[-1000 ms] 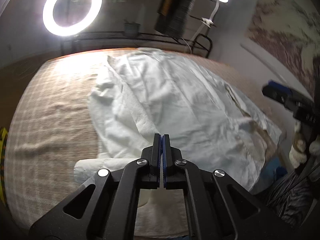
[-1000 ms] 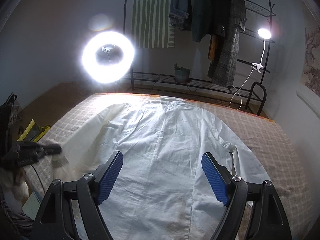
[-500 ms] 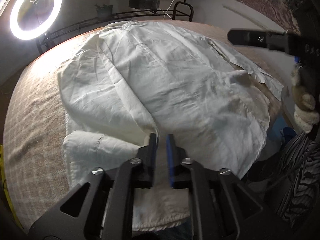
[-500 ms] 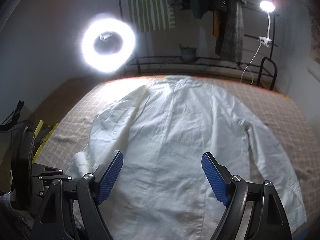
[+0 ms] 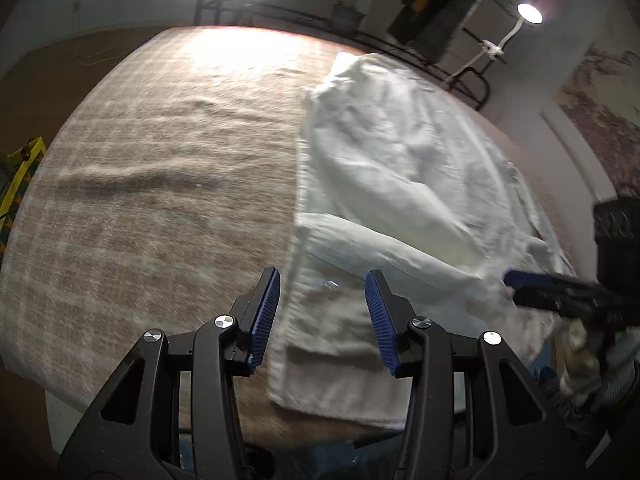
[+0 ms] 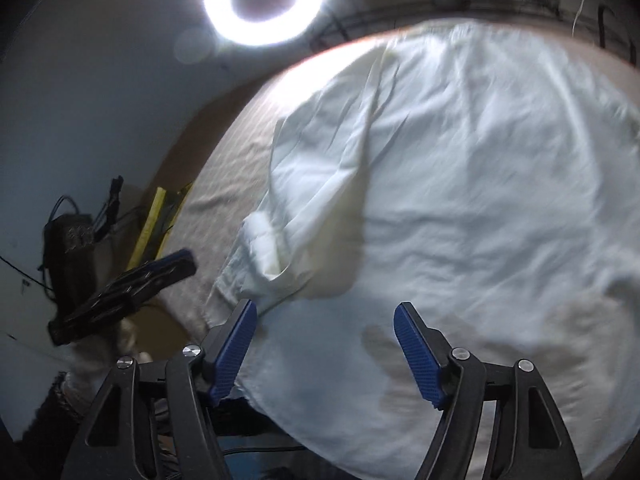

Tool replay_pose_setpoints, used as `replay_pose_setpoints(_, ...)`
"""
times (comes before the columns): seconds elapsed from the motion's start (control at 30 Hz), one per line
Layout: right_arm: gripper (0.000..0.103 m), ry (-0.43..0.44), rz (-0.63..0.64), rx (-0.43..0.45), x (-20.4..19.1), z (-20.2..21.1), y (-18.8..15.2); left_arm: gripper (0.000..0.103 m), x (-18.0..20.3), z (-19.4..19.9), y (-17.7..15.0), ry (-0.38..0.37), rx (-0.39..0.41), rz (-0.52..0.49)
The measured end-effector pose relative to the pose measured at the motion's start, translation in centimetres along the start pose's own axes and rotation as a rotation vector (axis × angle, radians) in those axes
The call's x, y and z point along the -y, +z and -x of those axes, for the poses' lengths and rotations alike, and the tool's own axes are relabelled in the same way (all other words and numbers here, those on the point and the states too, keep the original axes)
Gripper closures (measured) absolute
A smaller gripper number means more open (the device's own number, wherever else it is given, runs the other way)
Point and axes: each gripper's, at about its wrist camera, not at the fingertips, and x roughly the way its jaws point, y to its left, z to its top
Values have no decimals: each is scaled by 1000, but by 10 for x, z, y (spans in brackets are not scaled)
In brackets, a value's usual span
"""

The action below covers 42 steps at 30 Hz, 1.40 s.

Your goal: Fold small clothes

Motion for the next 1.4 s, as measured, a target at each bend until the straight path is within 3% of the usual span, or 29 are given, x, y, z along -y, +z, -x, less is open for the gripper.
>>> replay_pose_setpoints(0.17, 31, -17, -19, -7, -2, -11, 0, 58, -2, -25, 17, -13, -26, -1)
replay_pose_setpoints(0.37, 51, -46, -58, 63, 7, 0, 11, 58, 16, -43, 40, -26, -8, -79)
replay_pose_setpoints(0.5, 57, 14, -2, 141, -7, 7, 24, 58, 11, -42, 55, -52, 3, -6)
replay_pose_setpoints(0.63, 57, 109, 148, 110, -40, -15, 38, 58, 9, -14, 61, -35, 58, -10)
replay_pose_setpoints(0.73, 40, 84, 202, 0, -48, -52, 42, 58, 5, 2, 59, -30, 73, -9)
replay_pose_setpoints(0.77, 44, 74, 202, -46, -45, -65, 41, 58, 4, 6, 56, -25, 70, -16)
replay_pose_setpoints(0.87, 85, 112, 209, -88, -34, -74, 31, 58, -1, 14, 46, -13, 63, -32)
replay_pose_setpoints(0.97, 96, 161, 283, -44, -37, -54, 23, 58, -10, 13, 38, -25, 49, -7)
replay_pose_setpoints(1.1, 96, 177, 484, 43, -60, -17, 9, 58, -18, 9, 33, -49, 31, 36)
replay_pose_setpoints(1.17, 95, 150, 551, 38, -68, -14, 2, 58, -21, 8, 33, -56, 27, 57)
replay_pose_setpoints(1.27, 49, 79, 495, 9, -68, -21, 7, 58, -22, 11, 35, -66, 39, 88)
replay_pose_setpoints(1.4, 48, 111, 403, 3, -68, -41, 31, 58, -18, 25, 39, -62, 82, 58)
